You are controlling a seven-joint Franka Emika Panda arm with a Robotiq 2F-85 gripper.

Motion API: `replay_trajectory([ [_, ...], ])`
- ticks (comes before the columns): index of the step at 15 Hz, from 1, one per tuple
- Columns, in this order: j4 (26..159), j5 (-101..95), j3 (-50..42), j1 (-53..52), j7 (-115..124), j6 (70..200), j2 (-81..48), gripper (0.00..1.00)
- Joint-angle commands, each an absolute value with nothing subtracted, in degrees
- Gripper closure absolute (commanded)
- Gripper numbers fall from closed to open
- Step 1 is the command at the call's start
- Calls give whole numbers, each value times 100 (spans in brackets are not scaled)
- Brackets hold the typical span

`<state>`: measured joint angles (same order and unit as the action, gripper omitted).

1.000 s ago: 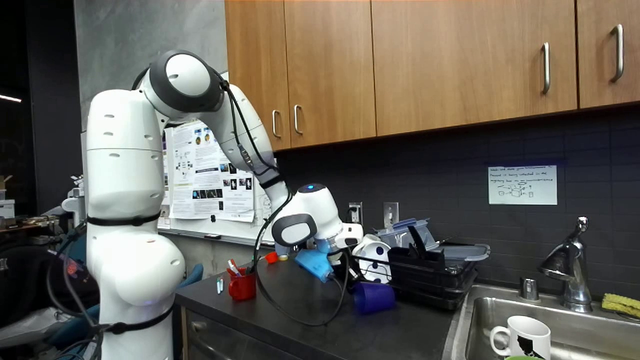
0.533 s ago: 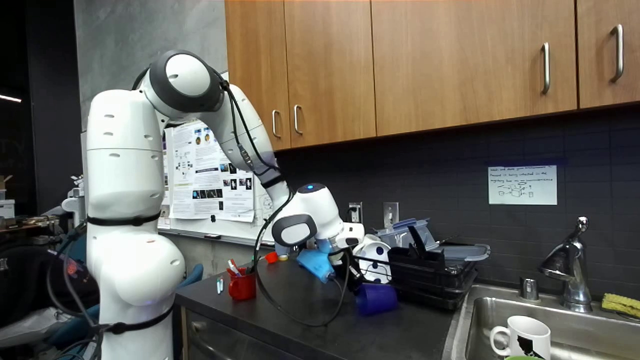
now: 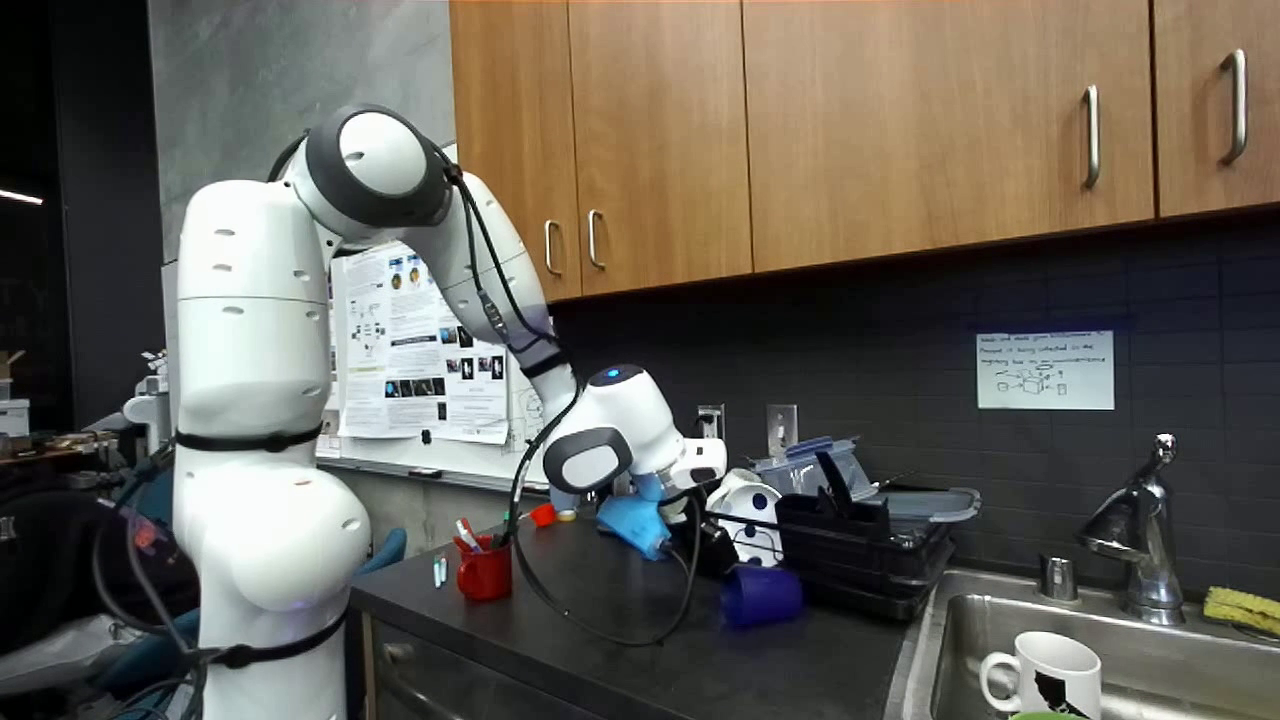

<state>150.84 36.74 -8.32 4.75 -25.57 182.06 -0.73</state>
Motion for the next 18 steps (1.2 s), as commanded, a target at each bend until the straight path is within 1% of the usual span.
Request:
replay_trajectory([
  [1, 14947, 3805, -698, 387, -2631, 18690, -322, 0],
  [4, 14907, 3712, -612, 388, -2555, 18957, -482, 0],
  [5, 15019, 2677, -708, 450, -1670, 19029, -487, 0],
  [7, 14981, 2065, -763, 477, -1173, 19174, -641, 0],
  [8, 14888, 2499, -645, 517, -1499, 19222, -735, 0],
  [15, 14570, 2400, -733, 710, -1303, 19472, -1236, 0],
  [18, 14573, 2362, -713, 770, -1348, 19353, -1201, 0],
])
